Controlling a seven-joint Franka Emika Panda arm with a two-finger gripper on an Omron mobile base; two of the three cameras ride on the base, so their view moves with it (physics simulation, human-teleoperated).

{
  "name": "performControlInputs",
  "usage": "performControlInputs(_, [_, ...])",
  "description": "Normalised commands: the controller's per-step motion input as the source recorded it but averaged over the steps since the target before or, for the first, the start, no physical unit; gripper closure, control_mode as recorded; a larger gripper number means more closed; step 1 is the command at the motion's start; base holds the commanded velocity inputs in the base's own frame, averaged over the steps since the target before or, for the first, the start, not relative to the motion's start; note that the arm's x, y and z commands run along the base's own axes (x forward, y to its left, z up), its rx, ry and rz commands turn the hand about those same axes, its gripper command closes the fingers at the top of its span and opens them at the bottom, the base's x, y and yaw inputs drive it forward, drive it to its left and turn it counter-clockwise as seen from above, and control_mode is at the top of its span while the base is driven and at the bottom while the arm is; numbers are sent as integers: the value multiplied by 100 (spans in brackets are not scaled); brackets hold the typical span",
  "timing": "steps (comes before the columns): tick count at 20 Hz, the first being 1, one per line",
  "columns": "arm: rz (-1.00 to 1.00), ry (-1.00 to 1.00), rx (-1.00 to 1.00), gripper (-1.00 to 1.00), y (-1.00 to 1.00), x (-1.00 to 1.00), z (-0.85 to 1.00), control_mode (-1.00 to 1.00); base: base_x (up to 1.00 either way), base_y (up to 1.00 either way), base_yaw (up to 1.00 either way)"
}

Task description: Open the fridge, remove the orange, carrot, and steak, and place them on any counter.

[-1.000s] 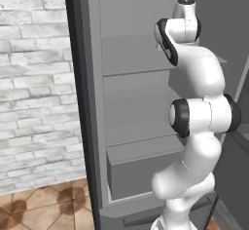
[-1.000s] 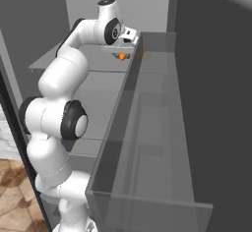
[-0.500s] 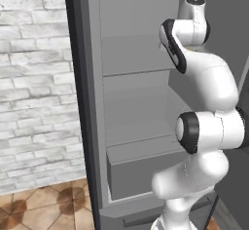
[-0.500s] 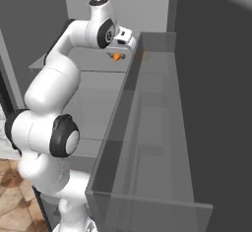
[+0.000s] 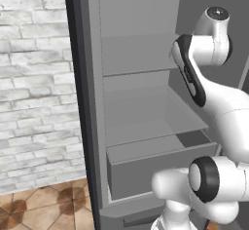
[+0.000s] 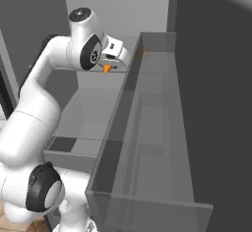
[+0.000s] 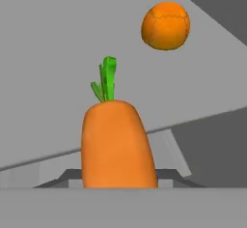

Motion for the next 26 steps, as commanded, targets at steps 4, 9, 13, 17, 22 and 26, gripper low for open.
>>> performControlInputs(4, [0, 0, 0, 100, 2, -100, 49, -100, 0, 0, 0])
performControlInputs(9, [0, 0, 0, 100, 12, -100, 40, -100, 0, 0, 0])
performControlInputs(13, [0, 0, 0, 100, 30, -100, 1, -100, 0, 0, 0])
performControlInputs(17, [0, -1, 0, 100, 39, -100, -1, -100, 0, 0, 0])
performControlInputs(22, [0, -3, 0, 100, 52, -93, 0, -100, 0, 0, 0])
performControlInputs(26, [0, 0, 0, 100, 39, -61, 6, -100, 0, 0, 0])
